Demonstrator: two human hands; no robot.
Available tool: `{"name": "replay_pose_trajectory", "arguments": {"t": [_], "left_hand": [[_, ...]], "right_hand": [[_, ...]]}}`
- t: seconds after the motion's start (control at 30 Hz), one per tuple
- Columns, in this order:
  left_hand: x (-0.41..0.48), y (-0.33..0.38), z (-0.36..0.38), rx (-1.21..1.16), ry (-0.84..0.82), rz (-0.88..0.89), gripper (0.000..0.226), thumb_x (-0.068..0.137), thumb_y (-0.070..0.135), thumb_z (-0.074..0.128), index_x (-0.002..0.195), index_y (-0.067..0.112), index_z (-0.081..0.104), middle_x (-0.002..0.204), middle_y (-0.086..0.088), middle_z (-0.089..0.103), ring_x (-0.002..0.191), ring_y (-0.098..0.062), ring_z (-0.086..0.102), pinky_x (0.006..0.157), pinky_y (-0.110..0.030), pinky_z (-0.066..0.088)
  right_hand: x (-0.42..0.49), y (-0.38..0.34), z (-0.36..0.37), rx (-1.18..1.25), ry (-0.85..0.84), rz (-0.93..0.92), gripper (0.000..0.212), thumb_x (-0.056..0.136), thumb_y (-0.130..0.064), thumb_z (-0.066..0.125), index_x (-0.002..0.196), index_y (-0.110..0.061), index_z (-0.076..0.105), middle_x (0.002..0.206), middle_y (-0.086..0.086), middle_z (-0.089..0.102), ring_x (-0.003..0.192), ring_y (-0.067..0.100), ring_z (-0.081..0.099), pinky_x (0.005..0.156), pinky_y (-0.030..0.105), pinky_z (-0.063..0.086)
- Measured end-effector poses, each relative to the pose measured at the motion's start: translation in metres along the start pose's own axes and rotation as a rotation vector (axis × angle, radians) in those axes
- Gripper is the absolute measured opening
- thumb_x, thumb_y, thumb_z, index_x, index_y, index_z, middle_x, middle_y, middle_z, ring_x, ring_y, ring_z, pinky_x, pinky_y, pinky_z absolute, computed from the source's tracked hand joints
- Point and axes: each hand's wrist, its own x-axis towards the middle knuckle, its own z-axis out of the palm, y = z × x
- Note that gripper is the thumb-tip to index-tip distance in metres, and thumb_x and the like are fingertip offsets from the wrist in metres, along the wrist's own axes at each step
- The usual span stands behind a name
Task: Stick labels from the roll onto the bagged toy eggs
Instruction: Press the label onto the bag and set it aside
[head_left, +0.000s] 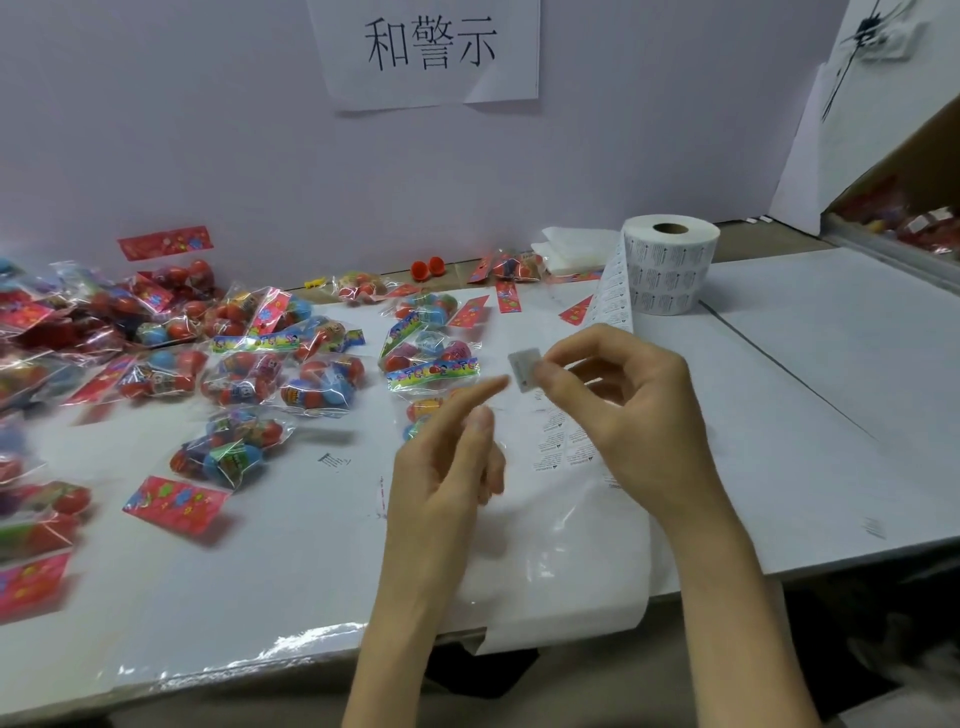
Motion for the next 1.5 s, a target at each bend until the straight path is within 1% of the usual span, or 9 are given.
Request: {"name": "replay_pose_trajectory", "arguments": {"t": [0.13, 0.3, 0.37, 0.47, 0.57, 0.7, 0.87, 1.07, 1.5], "left_hand": [[0.004, -0.008, -0.009, 0.127, 0.379, 0.015, 0.033, 0.105, 0.012, 0.055, 0.127, 0.035, 0.065, 0.107, 0.009, 0.073, 0.095, 0.005, 0.065, 0.074, -0.002, 0.046], [0.006, -0.015, -0.008, 0.210, 0.340, -0.106, 0.050, 0.104, 0.005, 0.052, 0.139, 0.040, 0.050, 0.138, 0.019, 0.054, 0.122, 0.000, 0.050, 0.079, 0.003, 0.039], [0.006, -0.017, -0.007, 0.219, 0.290, -0.132, 0.052, 0.105, 0.005, 0.052, 0.144, 0.039, 0.046, 0.134, 0.021, 0.051, 0.122, -0.002, 0.048, 0.080, 0.001, 0.036], [0.007, -0.016, -0.008, 0.202, 0.272, -0.136, 0.053, 0.104, 0.004, 0.053, 0.148, 0.032, 0.045, 0.139, 0.012, 0.056, 0.127, -0.009, 0.054, 0.096, -0.014, 0.045], [0.007, -0.014, -0.009, 0.134, 0.278, -0.121, 0.048, 0.103, 0.003, 0.055, 0.140, 0.033, 0.049, 0.137, 0.010, 0.060, 0.127, -0.011, 0.058, 0.095, -0.016, 0.050], [0.005, -0.008, -0.010, 0.028, 0.308, -0.058, 0.047, 0.099, -0.002, 0.061, 0.127, 0.035, 0.055, 0.126, 0.014, 0.066, 0.118, -0.004, 0.064, 0.086, -0.010, 0.054], [0.004, -0.005, -0.013, -0.129, 0.361, 0.015, 0.047, 0.095, -0.008, 0.064, 0.128, 0.024, 0.057, 0.121, 0.013, 0.071, 0.116, -0.011, 0.069, 0.094, -0.022, 0.057], [0.005, -0.001, -0.012, -0.301, 0.248, -0.217, 0.060, 0.082, 0.038, 0.084, 0.134, 0.028, 0.056, 0.124, 0.003, 0.072, 0.112, -0.014, 0.072, 0.090, -0.032, 0.061], [0.004, -0.003, -0.012, -0.241, 0.284, -0.182, 0.047, 0.069, 0.045, 0.079, 0.112, 0.028, 0.071, 0.105, -0.003, 0.080, 0.103, -0.026, 0.076, 0.084, -0.036, 0.064]], "right_hand": [[0.002, 0.005, 0.003, 0.079, 0.028, 0.065, 0.009, 0.092, -0.025, 0.067, 0.095, -0.032, 0.072, 0.087, -0.008, 0.074, 0.076, 0.012, 0.070, 0.072, 0.027, 0.056], [-0.003, 0.024, 0.020, -0.180, -0.182, 0.251, 0.033, 0.098, -0.029, 0.063, 0.128, -0.043, 0.056, 0.104, -0.013, 0.070, 0.089, -0.001, 0.067, 0.075, 0.018, 0.053], [-0.006, 0.026, 0.029, -0.279, -0.222, 0.288, 0.049, 0.096, -0.036, 0.065, 0.140, -0.042, 0.045, 0.112, -0.016, 0.065, 0.093, -0.004, 0.064, 0.076, 0.012, 0.049], [-0.009, 0.030, 0.041, -0.374, -0.265, 0.333, 0.066, 0.094, -0.044, 0.066, 0.150, -0.040, 0.032, 0.124, -0.009, 0.064, 0.109, 0.014, 0.064, 0.096, 0.035, 0.051], [-0.010, 0.034, 0.047, -0.370, -0.205, 0.310, 0.063, 0.093, -0.045, 0.068, 0.146, -0.040, 0.034, 0.118, -0.015, 0.067, 0.097, 0.009, 0.065, 0.081, 0.024, 0.050], [-0.007, 0.034, 0.049, -0.175, -0.031, 0.329, 0.053, 0.089, -0.043, 0.075, 0.131, -0.041, 0.043, 0.102, -0.016, 0.066, 0.084, 0.002, 0.066, 0.061, 0.007, 0.048], [-0.004, 0.026, 0.043, 0.252, 0.103, 0.317, 0.053, 0.086, -0.011, 0.080, 0.119, -0.041, 0.051, 0.106, -0.003, 0.068, 0.090, 0.015, 0.075, 0.071, 0.031, 0.062], [-0.003, 0.015, 0.032, 0.376, 0.039, 0.249, 0.064, 0.074, -0.012, 0.083, 0.126, -0.035, 0.053, 0.113, 0.002, 0.067, 0.099, 0.023, 0.074, 0.078, 0.034, 0.062], [-0.002, 0.018, 0.030, 0.374, -0.006, 0.298, 0.050, 0.086, -0.015, 0.080, 0.127, -0.031, 0.056, 0.119, 0.002, 0.068, 0.101, 0.015, 0.073, 0.083, 0.030, 0.060]]}}
